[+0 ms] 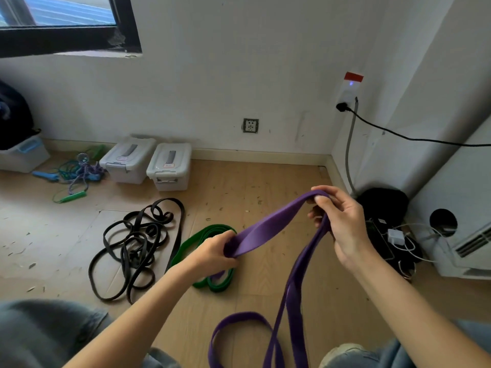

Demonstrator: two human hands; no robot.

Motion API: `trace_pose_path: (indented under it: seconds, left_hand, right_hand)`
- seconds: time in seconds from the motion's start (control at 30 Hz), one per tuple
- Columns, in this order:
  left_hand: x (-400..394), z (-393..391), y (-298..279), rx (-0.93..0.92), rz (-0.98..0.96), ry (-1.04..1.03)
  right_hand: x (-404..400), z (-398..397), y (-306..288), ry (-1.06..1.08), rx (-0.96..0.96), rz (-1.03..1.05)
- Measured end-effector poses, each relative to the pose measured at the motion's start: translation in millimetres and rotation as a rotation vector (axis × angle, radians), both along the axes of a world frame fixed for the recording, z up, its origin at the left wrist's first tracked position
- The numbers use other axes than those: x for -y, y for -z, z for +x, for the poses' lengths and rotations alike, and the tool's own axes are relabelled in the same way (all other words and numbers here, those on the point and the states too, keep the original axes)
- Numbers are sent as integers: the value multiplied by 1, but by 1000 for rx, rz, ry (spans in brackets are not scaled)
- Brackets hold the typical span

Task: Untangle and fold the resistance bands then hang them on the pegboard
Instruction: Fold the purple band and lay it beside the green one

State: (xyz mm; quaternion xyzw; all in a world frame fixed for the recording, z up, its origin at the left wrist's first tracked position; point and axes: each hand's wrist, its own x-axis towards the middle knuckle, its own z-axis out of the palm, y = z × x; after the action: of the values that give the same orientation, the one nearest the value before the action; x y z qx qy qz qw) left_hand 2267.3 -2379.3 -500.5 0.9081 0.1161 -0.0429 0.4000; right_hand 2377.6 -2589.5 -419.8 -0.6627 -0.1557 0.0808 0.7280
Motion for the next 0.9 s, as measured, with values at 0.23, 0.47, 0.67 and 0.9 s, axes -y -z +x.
trace_pose_path:
  seconds: [0.23,0.47,0.67,0.9]
  left_hand:
    - [-10,-8,-10,-284,-578,-140]
    - [-27,0,-32,3,-1168,-177]
    - [-25,10,-52,439,-1594,-576]
    - [-36,-7,-51,-56,-1092,-355]
  right_hand:
    - [7,13,3,70,-4,56]
    - [17,22,34,69,83,-359]
    - [15,24,41,19,128,-398]
    - [13,26,40,33,194,-384]
